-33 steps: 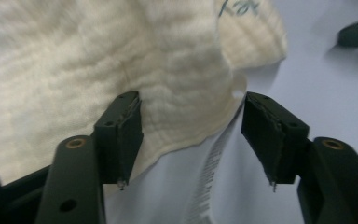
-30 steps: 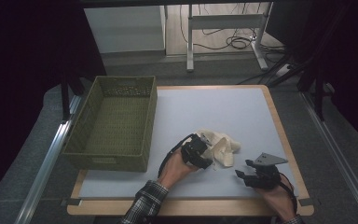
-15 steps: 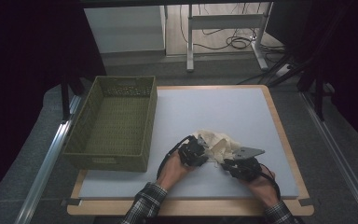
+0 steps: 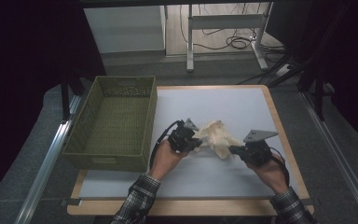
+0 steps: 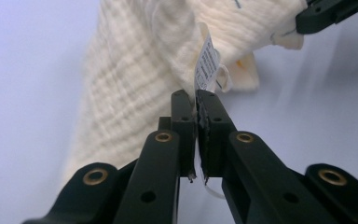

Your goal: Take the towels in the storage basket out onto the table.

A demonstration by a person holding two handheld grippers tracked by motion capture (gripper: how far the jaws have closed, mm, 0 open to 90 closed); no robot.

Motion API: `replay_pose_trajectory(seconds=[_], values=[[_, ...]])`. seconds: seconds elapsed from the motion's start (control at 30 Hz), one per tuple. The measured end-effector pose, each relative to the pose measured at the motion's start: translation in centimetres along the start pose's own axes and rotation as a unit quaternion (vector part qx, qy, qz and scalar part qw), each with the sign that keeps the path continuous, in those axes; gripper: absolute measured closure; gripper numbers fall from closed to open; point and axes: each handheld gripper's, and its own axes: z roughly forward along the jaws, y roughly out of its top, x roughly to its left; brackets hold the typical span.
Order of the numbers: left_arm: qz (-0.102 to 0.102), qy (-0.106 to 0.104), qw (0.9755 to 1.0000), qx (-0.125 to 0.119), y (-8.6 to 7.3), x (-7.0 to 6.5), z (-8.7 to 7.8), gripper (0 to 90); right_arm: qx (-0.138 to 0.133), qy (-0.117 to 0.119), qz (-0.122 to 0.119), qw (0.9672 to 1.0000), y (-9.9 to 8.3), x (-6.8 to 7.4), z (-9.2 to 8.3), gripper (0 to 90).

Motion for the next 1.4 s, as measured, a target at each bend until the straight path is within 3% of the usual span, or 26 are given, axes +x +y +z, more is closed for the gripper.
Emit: replay_pose_trajectory(seconds=[0.03, 0.13, 0.17, 0.2, 0.27, 0.33, 0.37, 0.43, 0.57, 0.67, 0.8, 1.0, 1.13, 1.23, 1.3, 1.4], values=[[-0.003, 0.008, 1.0, -0.001, 0.3, 0.4, -0.3, 86.1, -0.002, -0.006, 0.0, 1.0, 0.7, -0.6, -0.2, 89.0], [-0.032, 0.066, 0.9973, -0.001, 1.9, 2.7, -1.0, 85.2, -0.007, -0.029, 0.009, 0.9995, 3.2, -2.6, -0.2, 88.7], [-0.041, 0.088, 0.9953, 0.002, 2.3, 3.3, -1.1, 82.1, -0.009, -0.042, 0.012, 0.999, 4.0, -3.4, -0.1, 88.0], [-0.057, 0.122, 0.9909, 0.006, 2.8, 4.3, -1.0, 75.5, -0.01, -0.053, 0.017, 0.9984, 4.6, -4.0, 0.1, 85.6], [-0.087, 0.141, 0.9861, 0.009, 3.2, 5.7, -1.0, 58.1, -0.013, -0.075, 0.039, 0.9963, 5.6, -5.6, 0.5, 76.3], [-0.115, 0.129, 0.9849, 0.0, 3.0, 6.6, -1.2, 47.8, -0.018, -0.08, 0.06, 0.9949, 5.9, -6.4, 0.6, 72.2], [-0.116, 0.127, 0.9851, -0.002, 2.8, 6.6, -1.2, 46.9, -0.021, -0.073, 0.066, 0.995, 5.7, -6.6, 0.5, 70.6], [-0.114, 0.12, 0.9862, -0.003, 2.5, 6.4, -1.2, 42.7, -0.02, -0.064, 0.06, 0.9959, 5.1, -6.3, 0.5, 67.6], [-0.106, 0.088, 0.9905, 0.006, 1.6, 5.4, -0.8, 40.0, -0.006, -0.045, 0.059, 0.9972, 3.6, -5.6, 0.6, 65.5], [-0.094, 0.062, 0.9936, 0.011, 1.1, 4.0, -0.4, 39.6, 0.002, -0.03, 0.056, 0.998, 2.4, -4.9, 0.8, 64.5], [-0.087, 0.028, 0.9957, 0.014, 0.0, 2.3, 0.3, 37.6, 0.009, -0.016, 0.053, 0.9984, 0.6, -3.8, 1.0, 63.6], [-0.088, -0.019, 0.9958, 0.016, -2.4, 0.9, 1.4, 36.9, 0.015, 0.003, 0.052, 0.9985, -1.7, -2.5, 1.0, 59.2], [-0.08, -0.021, 0.9964, 0.019, -3.1, 0.3, 2.6, 36.0, 0.019, 0.008, 0.049, 0.9986, -2.6, -1.9, 1.7, 52.2], [-0.077, -0.014, 0.9968, 0.018, -3.3, 0.2, 3.6, 40.6, 0.03, 0.003, 0.037, 0.9989, -2.8, -1.5, 2.9, 49.4], [-0.075, -0.01, 0.997, 0.013, -3.4, 0.2, 4.2, 49.4, 0.036, -0.007, 0.023, 0.9991, -2.9, -1.4, 3.7, 50.1], [-0.073, -0.007, 0.9972, 0.012, -3.7, 0.5, 4.8, 70.1, 0.04, -0.022, 0.018, 0.9988, -2.9, -1.5, 4.6, 68.4]])
